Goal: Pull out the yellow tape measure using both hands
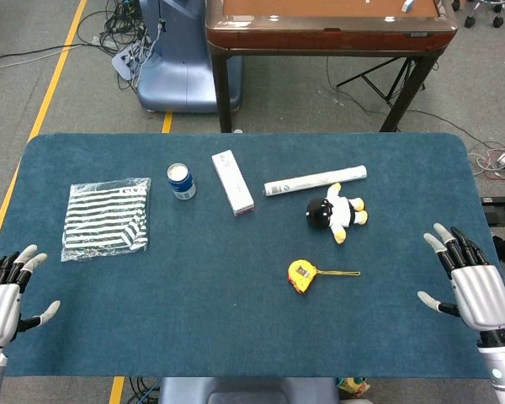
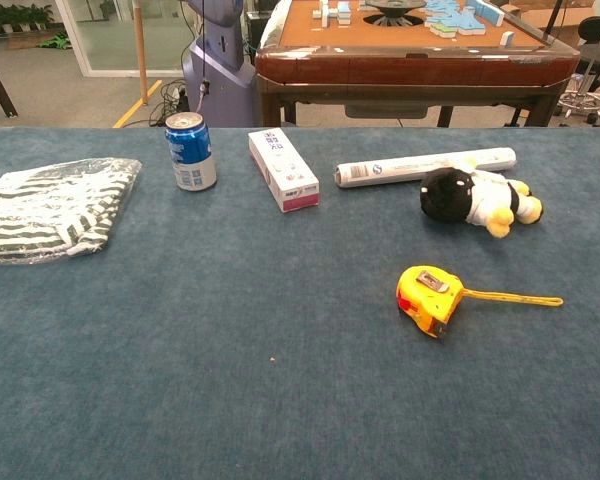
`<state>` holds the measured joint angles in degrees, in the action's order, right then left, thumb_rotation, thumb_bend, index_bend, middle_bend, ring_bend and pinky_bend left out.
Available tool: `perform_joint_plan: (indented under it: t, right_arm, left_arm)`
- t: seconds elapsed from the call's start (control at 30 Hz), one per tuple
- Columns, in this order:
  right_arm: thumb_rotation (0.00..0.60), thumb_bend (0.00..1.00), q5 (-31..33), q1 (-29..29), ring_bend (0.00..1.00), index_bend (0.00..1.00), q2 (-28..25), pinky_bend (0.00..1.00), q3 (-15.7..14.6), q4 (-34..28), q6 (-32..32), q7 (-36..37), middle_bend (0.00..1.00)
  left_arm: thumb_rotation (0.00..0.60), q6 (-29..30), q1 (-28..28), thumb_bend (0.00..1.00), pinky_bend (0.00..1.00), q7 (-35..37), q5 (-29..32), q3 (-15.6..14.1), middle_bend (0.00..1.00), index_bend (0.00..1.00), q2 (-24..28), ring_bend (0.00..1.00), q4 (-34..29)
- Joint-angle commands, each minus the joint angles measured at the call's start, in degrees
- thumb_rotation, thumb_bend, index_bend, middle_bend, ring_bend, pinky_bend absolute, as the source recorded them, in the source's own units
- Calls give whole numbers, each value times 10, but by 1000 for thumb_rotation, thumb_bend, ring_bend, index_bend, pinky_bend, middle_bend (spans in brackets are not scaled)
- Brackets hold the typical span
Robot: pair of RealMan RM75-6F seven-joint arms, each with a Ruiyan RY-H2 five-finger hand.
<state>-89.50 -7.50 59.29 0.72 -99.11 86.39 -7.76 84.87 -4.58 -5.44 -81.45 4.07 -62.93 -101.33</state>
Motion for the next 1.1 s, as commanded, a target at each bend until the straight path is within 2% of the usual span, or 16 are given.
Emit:
perform_joint_plan:
  t: [0.03, 0.2, 0.47, 0.63, 0.77, 1.1]
  right_arm:
    - [600, 0, 3, -2, 57, 0, -2, 152, 2, -4, -7, -6, 95]
    - [600, 0, 1, -16, 58, 0, 0, 152, 6, -9, -33, -10, 94]
    - [600, 0, -14, -76, 69, 0, 12, 152, 6, -21, -133, -39, 109]
    - [600, 0, -2, -126, 69, 0, 53, 152, 16, -4, -209, -79, 109]
    - [600, 0, 4, -155, 69, 0, 103, 152, 29, 30, -236, -130, 109]
    - [600, 0, 42, -209, 69, 0, 184, 152, 37, 90, -306, -154, 99]
  left_arm:
    - [600, -3, -2, 199, 0, 1, 2, 1, 82, 177, -1, 25, 2]
    - [600, -7, -5, 199, 0, 0, 1, 0, 82, 177, -4, 25, 4]
    - [600, 0, 1, 199, 0, 3, 2, -2, 82, 177, -2, 25, 2]
    - [600, 6, 5, 199, 0, 9, 0, -4, 82, 177, -2, 25, 3]
    - [600, 14, 10, 199, 0, 16, -4, -5, 82, 177, -3, 25, 10]
    - [600, 20, 17, 199, 0, 19, 1, -5, 82, 177, 3, 25, 9]
